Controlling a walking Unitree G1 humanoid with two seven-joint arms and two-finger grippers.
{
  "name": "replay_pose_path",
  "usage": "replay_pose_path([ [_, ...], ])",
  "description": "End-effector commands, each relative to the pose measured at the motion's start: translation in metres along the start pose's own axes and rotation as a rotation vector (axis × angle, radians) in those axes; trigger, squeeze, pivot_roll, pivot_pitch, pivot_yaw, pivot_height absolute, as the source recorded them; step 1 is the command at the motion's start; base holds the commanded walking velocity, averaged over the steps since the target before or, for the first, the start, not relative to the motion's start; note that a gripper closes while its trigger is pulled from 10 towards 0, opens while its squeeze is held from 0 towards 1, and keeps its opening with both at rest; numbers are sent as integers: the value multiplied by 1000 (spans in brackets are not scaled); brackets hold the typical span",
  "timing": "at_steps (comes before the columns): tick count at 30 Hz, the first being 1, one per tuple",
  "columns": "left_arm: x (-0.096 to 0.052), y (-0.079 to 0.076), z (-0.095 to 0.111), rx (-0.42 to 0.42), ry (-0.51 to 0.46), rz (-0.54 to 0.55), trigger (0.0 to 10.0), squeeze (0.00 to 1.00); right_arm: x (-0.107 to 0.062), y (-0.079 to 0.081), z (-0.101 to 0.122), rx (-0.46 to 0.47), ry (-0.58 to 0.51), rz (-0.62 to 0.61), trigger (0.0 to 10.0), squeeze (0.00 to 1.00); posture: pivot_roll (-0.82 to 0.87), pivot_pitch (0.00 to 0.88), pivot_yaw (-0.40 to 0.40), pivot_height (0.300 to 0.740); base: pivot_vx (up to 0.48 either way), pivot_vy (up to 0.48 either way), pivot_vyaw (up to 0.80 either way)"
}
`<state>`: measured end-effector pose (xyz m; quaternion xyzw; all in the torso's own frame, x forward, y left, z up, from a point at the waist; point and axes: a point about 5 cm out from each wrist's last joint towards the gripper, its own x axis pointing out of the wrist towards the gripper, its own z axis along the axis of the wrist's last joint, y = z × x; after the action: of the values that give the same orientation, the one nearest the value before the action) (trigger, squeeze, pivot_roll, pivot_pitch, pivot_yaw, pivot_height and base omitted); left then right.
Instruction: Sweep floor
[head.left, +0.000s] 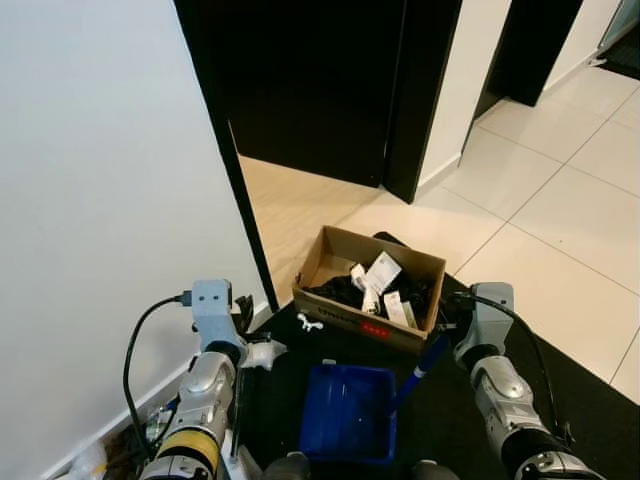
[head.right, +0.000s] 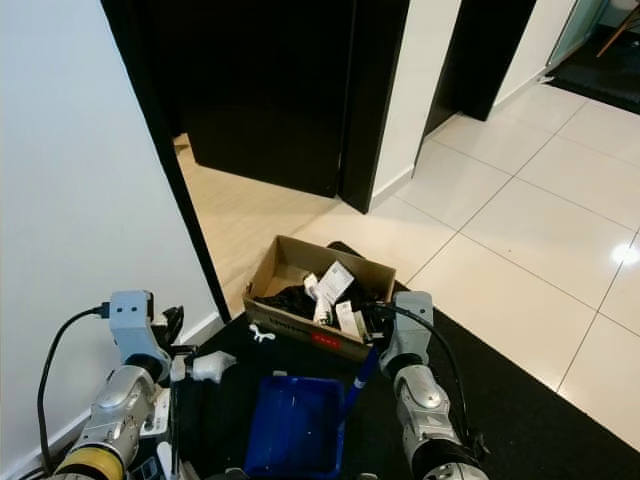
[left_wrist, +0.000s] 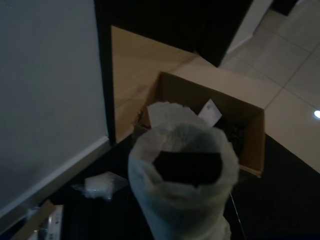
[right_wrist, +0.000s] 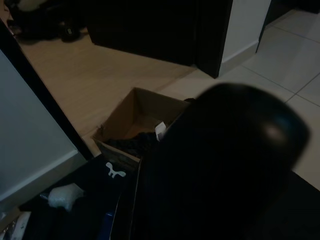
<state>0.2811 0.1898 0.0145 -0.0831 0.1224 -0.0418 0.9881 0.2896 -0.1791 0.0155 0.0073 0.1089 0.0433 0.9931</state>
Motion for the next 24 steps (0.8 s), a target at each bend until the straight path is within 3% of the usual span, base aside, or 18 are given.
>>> replay_pose_path([
  [1,-14,6,-32,-41,152,30,10000,0,-6,-2,-15,-18,85,-5,10000,0,119,95,-3,740,0,0,0],
  [16,-14,7,-38,-50,222,-9,10000,0,-5,-3,-16,26,91,-11,10000,0,114,91,20,740,0,0,0],
  [19,-9,4,-37,23,255,-1,10000,0,-6,-4,-16,28,96,-20,10000,0,95,89,10,740,0,0,0],
  [21,0,-9,-22,-48,163,-49,10000,0,-6,-5,-17,31,101,-17,10000,0,97,85,10,740,0,0,0],
  [24,6,-20,-11,-44,102,-84,10000,0,-6,-5,-17,29,104,-14,10000,0,108,82,2,740,0,0,0],
])
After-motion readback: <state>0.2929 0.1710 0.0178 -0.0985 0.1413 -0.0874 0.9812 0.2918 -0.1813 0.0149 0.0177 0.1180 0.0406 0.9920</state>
